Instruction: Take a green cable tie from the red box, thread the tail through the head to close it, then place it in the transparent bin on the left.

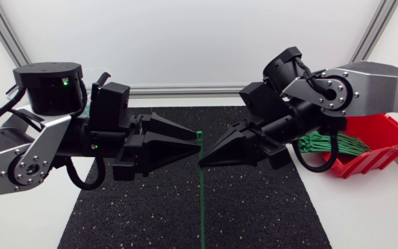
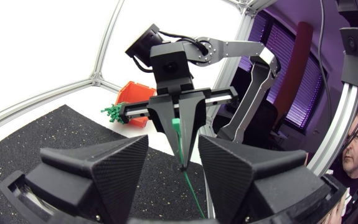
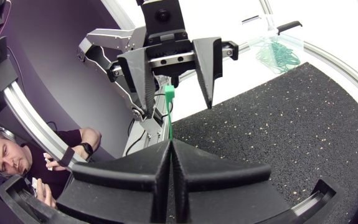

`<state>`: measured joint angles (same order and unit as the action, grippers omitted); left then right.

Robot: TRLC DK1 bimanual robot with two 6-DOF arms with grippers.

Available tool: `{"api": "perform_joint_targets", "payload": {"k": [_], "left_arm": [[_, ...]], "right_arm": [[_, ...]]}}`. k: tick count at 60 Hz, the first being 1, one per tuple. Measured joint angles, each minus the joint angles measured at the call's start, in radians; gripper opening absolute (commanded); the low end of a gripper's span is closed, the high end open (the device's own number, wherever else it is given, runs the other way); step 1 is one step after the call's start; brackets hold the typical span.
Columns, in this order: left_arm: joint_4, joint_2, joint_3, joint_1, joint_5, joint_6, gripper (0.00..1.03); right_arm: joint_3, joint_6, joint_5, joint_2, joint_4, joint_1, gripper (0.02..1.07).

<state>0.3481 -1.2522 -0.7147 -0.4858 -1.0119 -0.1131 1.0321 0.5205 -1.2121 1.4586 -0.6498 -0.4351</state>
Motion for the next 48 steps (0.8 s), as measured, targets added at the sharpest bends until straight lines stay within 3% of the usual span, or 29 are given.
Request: {"api": "perform_joint_targets", "payload": {"k": [17,44,48], "left_arm": [[0.054,0.015,0.002,-0.002,0.003,-0.045,0.67],[0.103,-0.056,0.002,-0.022,0.003,-0.052,0.66],[0.106,-0.058,0.002,-0.021,0.003,-0.052,0.61]], "right_arm": [[-0.033,-0.133,-0.027,-0.004,0.154,0.039,0.08],[-0.033,-0.154,-0.071,-0.006,0.183,0.047,0.08],[-0.033,-0.154,-0.071,-0.005,0.183,0.051,0.08]]}}
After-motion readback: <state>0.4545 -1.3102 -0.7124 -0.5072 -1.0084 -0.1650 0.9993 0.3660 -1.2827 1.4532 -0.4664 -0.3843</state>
